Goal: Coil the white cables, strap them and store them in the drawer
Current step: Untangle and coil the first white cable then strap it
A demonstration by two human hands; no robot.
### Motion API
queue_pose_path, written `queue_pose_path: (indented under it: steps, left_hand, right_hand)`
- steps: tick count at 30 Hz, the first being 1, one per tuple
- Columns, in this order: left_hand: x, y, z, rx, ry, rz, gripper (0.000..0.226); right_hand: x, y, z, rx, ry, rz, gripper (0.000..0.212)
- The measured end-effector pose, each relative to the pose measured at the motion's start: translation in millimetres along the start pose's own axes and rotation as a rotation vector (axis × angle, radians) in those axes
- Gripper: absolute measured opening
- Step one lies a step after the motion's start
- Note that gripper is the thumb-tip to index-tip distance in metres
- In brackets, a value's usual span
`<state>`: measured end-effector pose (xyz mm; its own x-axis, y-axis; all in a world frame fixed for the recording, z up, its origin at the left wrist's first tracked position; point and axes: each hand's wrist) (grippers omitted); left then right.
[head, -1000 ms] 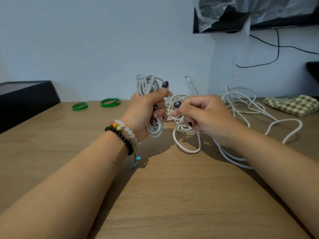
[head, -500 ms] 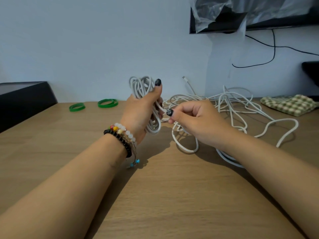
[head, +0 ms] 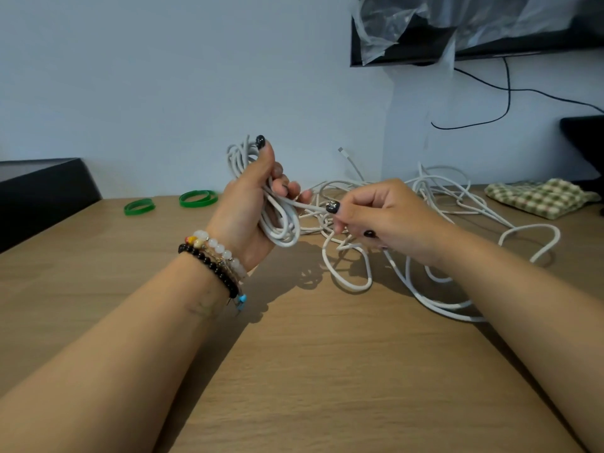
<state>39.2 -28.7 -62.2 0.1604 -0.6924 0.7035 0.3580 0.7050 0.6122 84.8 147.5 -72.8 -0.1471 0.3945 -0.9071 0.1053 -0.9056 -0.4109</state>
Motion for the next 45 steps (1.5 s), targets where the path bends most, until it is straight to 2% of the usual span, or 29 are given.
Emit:
queue_pose_path:
  steps: [7,12,15,19,22,31,34,38,42,45]
  left_hand:
    - [5,5,-3,0.018,-0.022,-0.225,0.047]
    - [8,1,-1,0.013,-0.004,-0.284,0.044]
    - [16,-12,12,0.13,0.078,-0.281,0.043]
    - [24,-32,24,0.35,0.155,-0.211,0.046]
    - [23,-35,24,0.383,0.155,-0.224,0.047]
    - [11,-19,17,0.308,0.075,-0.255,0.041]
    - [1,-13,14,0.268,0.078,-0.083,0.031]
    - [-9,-13,9,0.215,0.105,0.264,0.038]
    - [-8,-14,7,0.106,0.039,0.354,0.041]
    - [-10,-13,4,0.032,-0.018,0.393,0.036]
  right_hand:
    - [3,-2,3,0.197,-0.069,-0.072,0.026]
    - [7,11,6,0.174,-0.079,-0.165,0.029]
    - [4,9,5,0.223,-0.081,-0.287,0.032]
    - [5,-2,2,0.305,-0.081,-0.292,0.035]
    - [7,4,4,0.301,-0.061,-0.385,0.03]
    - [4,25,4,0.294,0.013,-0.687,0.026]
    - [3,31,2,0.271,-0.032,-0.759,0.028]
    - [2,41,1,0.187,-0.101,-0.641,0.023]
    - [1,44,1,0.181,-0.128,-0.515,0.02]
    - [1,40,0,0.257,-0.145,-0.471,0.019]
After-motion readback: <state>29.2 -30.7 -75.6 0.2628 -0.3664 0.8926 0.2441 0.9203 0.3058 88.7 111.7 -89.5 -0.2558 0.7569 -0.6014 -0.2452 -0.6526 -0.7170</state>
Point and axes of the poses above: each hand's wrist, its own z-axis towards the middle knuckle, its own y-axis out of the palm, x = y × z, and after that the axes turned 15 degrees about y, right-handed
